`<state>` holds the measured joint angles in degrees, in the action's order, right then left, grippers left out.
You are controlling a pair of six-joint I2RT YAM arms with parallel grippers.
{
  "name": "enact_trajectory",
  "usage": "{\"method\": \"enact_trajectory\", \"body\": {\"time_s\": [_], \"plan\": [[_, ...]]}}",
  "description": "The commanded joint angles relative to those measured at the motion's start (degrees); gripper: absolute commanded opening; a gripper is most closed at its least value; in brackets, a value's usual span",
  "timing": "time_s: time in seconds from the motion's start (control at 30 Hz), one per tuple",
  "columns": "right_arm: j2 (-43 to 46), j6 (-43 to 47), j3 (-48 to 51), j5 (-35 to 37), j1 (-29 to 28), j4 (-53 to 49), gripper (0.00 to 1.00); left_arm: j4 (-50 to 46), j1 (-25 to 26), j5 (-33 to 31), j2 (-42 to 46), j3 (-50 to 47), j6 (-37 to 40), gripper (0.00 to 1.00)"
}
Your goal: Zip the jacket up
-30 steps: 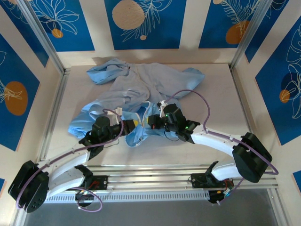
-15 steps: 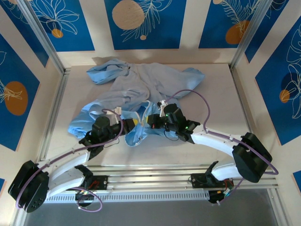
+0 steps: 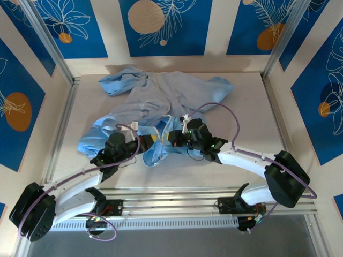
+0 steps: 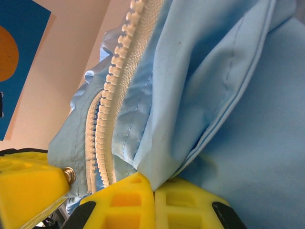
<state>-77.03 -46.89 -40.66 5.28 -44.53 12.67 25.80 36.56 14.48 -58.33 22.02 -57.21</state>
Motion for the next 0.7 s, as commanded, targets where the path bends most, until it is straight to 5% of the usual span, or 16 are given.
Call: {"method": "enact_trajectory", "body": {"time_s": [0.0, 0.67], "plan": [[1.44, -0.75, 0.05, -0.58, 0.31, 2.98, 0.00, 1.89, 1.28, 0.16, 0.27, -0.74, -0.76, 0.00], [1.44, -1.48, 0.20, -1.05, 0.15, 2.98, 0.00, 0.21, 2.16, -5.42, 4.19, -1.27, -0.80, 0.00]]}}
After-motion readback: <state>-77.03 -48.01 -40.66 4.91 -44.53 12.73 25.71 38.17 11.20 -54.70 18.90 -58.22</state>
